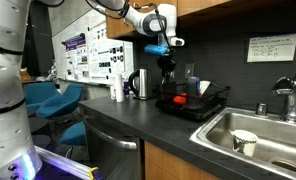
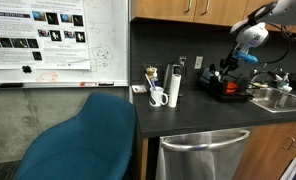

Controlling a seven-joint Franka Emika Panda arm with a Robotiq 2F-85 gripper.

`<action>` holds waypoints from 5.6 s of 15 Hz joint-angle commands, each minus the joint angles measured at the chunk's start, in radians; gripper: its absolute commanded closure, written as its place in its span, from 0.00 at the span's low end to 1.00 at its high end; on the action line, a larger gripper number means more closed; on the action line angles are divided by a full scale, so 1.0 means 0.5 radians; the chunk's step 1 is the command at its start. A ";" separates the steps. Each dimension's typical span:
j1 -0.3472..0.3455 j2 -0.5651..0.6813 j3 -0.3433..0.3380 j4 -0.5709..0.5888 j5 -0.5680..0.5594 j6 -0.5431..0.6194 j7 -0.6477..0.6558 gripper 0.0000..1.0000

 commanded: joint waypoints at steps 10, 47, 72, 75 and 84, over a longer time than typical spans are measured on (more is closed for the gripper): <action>-0.029 -0.056 -0.020 0.013 0.050 -0.046 0.020 0.95; 0.041 -0.716 -0.224 -0.171 0.200 -0.605 0.047 0.94; 0.427 -1.174 0.185 -1.319 -0.053 -0.189 0.672 0.94; 0.477 -1.112 0.234 -1.295 -0.041 -0.219 0.824 0.94; 0.541 -0.909 0.316 -1.190 -0.058 -0.219 1.135 0.94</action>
